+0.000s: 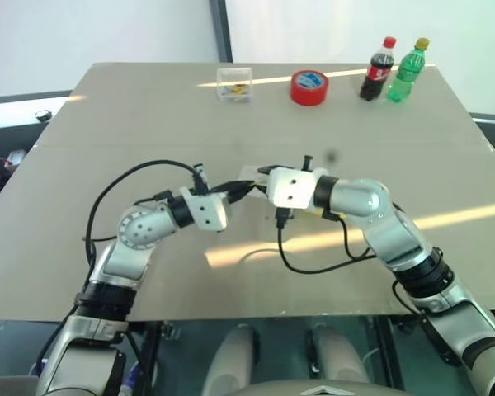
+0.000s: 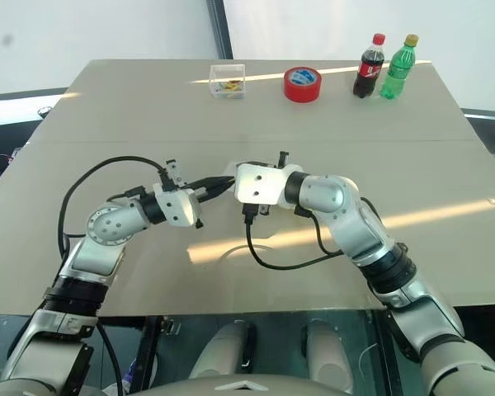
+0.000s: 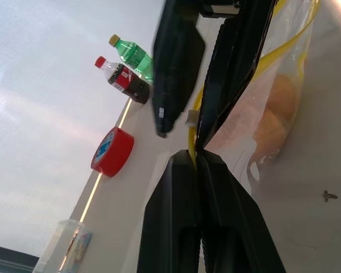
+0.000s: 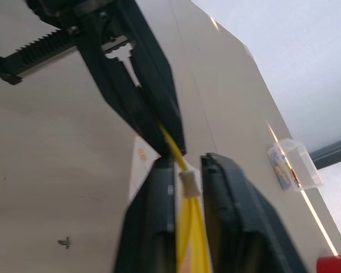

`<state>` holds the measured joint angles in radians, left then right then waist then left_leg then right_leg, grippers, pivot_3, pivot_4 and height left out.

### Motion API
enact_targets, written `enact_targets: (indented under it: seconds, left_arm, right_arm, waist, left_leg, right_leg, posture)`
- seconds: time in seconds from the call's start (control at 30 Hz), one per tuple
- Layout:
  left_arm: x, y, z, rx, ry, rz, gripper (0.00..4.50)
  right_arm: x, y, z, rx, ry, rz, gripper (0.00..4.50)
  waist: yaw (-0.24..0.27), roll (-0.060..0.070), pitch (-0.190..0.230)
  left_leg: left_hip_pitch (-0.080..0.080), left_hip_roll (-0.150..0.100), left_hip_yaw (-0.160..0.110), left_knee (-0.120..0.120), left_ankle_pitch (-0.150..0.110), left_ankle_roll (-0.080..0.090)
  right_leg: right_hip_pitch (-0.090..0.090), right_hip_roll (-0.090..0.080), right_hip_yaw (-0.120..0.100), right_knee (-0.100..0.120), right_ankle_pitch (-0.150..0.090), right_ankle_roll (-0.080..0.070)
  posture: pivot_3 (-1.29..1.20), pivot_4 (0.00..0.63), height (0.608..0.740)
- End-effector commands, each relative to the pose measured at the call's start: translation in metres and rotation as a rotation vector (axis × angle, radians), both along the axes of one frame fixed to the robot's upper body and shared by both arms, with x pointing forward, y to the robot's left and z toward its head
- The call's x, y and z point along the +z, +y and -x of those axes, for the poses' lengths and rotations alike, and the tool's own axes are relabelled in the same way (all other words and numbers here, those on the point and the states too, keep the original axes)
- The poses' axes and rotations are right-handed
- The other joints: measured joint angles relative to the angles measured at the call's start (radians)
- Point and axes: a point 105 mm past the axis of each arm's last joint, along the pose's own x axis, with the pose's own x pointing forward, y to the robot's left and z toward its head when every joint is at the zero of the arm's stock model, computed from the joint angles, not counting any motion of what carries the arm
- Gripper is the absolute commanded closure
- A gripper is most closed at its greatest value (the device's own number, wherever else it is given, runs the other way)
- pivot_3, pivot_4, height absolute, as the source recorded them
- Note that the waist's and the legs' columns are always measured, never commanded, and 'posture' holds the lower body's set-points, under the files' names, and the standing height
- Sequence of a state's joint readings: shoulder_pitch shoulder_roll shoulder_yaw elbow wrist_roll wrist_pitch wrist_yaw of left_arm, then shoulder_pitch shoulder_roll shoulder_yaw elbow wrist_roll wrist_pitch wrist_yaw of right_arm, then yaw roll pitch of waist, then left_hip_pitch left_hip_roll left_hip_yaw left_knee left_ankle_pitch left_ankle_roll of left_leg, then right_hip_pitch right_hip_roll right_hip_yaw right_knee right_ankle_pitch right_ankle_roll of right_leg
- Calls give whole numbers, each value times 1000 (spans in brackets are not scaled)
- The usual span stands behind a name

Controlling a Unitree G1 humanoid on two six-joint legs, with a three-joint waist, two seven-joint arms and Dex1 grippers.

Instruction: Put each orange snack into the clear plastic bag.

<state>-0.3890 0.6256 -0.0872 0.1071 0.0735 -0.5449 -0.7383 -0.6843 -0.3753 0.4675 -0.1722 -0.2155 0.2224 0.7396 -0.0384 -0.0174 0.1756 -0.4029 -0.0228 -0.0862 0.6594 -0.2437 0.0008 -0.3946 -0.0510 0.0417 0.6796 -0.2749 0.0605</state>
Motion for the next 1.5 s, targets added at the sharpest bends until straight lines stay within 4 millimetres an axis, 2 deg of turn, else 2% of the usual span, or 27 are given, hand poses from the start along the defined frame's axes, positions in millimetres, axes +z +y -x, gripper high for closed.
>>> enact_targets:
  seconds: [0.03,0.43,0.53,0.6,0.87,0.93,1.07,1.13,1.27,1.37,1.5]
  left_arm:
    - [12,-2,4,-18,-39,20,4500]
    - [13,-2,3,-13,-29,36,4500]
    - [13,-2,3,-14,-28,38,4500]
    - [13,-2,4,-16,-27,38,4500]
    - [12,-3,3,-18,-27,38,4500]
    - [12,-3,3,-18,-26,39,4500]
    - [12,-3,4,-19,-26,38,4500]
    - [12,-3,4,-19,-26,38,4500]
    - [12,-3,4,-19,-26,38,4500]
    - [12,-3,4,-19,-26,39,4500]
    - [12,-3,4,-16,-26,38,4500]
  right_arm:
    - [12,0,1,9,-44,-19,4428]
    - [10,-5,-3,-3,-34,-3,4428]
    - [10,-5,-3,-7,-50,3,3573]
    - [10,-5,-4,-14,-62,7,2707]
    - [10,-6,-6,-19,-54,4,2707]
    - [10,-6,-6,-19,-54,2,3215]
    - [10,-6,-5,-19,-51,2,3215]
    - [11,-6,-5,-21,-51,1,3686]
    - [12,-6,-5,-21,-50,-4,3686]
    - [12,-6,-5,-22,-48,-7,4376]
    - [13,-6,-5,-23,-45,-11,4376]
  waist:
    - [0,0,0]
    - [0,0,0]
    - [0,0,0]
    - [0,0,0]
    - [0,0,0]
    - [0,0,0]
    - [0,0,0]
    - [0,0,0]
    - [0,0,0]
    - [0,0,0]
    - [0,0,0]
  left_leg:
    - [0,0,0,0,0,0]
    - [0,0,0,0,0,0]
    - [0,0,0,0,0,0]
    - [0,0,0,0,0,0]
    - [0,0,0,0,0,0]
    - [0,0,0,0,0,0]
    - [0,0,0,-1,0,0]
    - [0,0,0,-1,0,0]
    - [0,0,0,-1,0,0]
    - [0,0,0,-1,0,0]
    - [0,0,0,-1,0,0]
  right_leg:
    - [0,0,0,0,0,0]
    - [0,0,0,0,0,0]
    - [0,0,0,0,0,0]
    - [0,0,0,0,0,0]
    - [0,0,0,0,0,0]
    - [0,0,0,0,0,0]
    - [0,0,0,0,0,0]
    - [0,0,0,0,0,0]
    - [0,0,0,0,0,0]
    - [0,0,0,0,0,0]
    - [0,0,0,0,0,0]
  posture:
    - [0,150,740]
    - [0,150,740]
    - [0,150,740]
    - [0,150,740]
    - [0,150,740]
    - [0,150,740]
    - [0,150,740]
    - [0,150,740]
    - [0,150,740]
    - [0,150,740]
    - [0,150,740]
